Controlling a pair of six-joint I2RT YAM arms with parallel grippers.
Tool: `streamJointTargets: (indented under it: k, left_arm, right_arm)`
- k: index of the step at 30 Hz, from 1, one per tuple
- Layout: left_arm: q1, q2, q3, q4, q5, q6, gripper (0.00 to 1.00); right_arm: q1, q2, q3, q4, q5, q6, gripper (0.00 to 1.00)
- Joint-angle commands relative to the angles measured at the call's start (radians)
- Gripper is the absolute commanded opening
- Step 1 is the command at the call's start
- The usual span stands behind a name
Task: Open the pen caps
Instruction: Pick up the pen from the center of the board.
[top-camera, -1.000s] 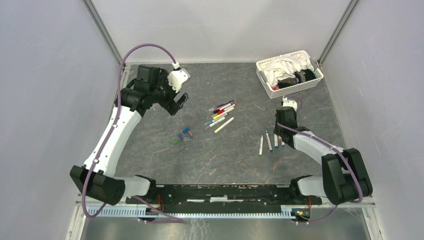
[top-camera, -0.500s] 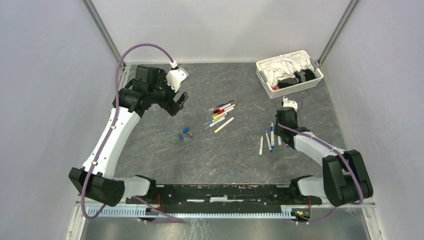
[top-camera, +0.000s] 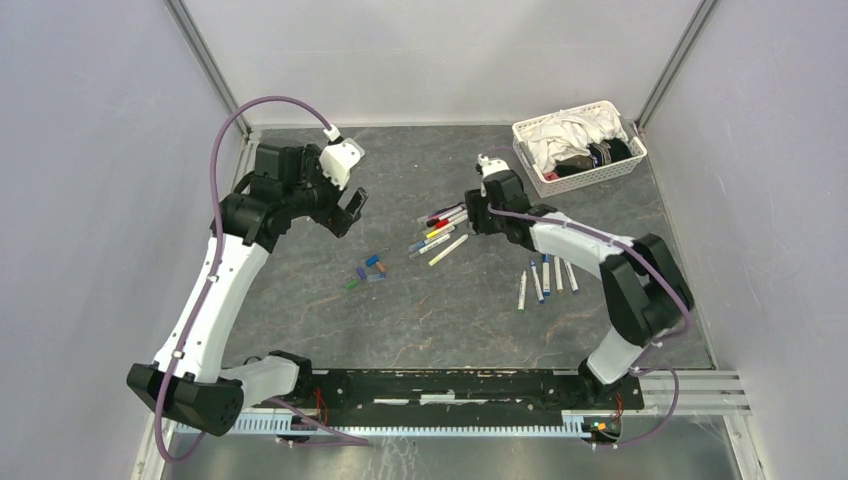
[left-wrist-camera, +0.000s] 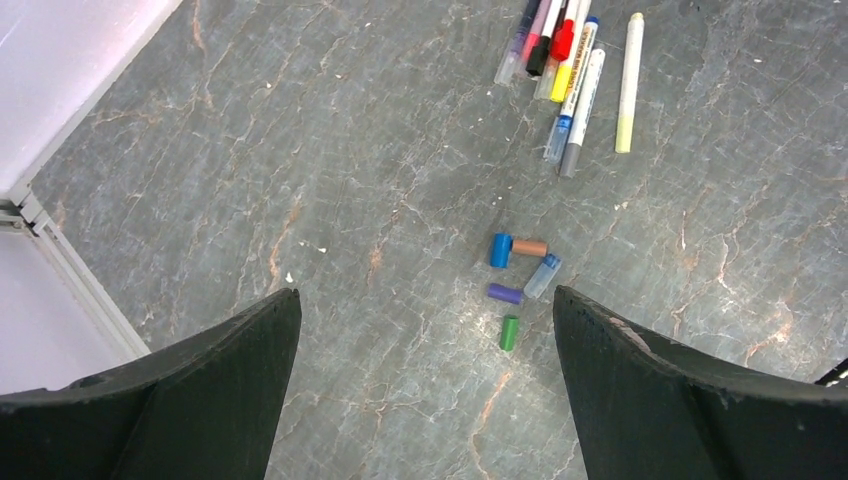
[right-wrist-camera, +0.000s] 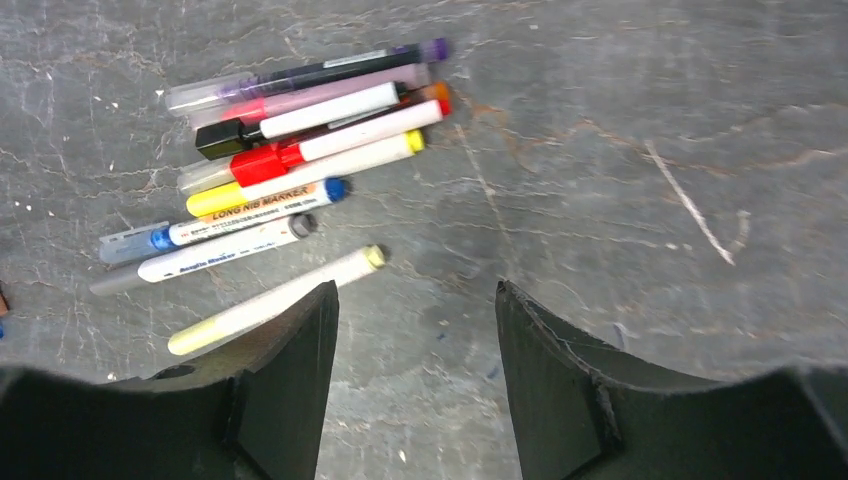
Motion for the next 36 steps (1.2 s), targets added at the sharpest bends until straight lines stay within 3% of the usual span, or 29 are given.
streamJointTargets:
  k: [1,7,15,26,36]
  left_arm:
    - [0.006,-0.009,-0.02,0.017,0.04,-0.034,1.0]
    - [0.005,-0.01,-0.055,-0.009,0.088,-0.022,1.0]
    - [0.005,-0.009,-0.088,-0.011,0.097,-0.005,1.0]
    - [0.006,0.008,-0.098,-0.018,0.112,0.003,1.0]
    - [0.005,0.011,-0.097,-0.022,0.126,0.005,1.0]
  right_arm:
    - [0.045,0.116,0.11,-0.033,-0.008,-0.018,0.64]
    - [0.086,0.236,0.185,-0.028,-0.012,-0.025,0.64]
    - [0.11,0.261,0.155,0.008,0.039,-0.046,0.61]
    - [0.143,0.128,-0.056,0.072,0.057,-0.055,0.52]
    - [0.175,-0.012,-0.167,0.041,0.046,-0.063,0.54]
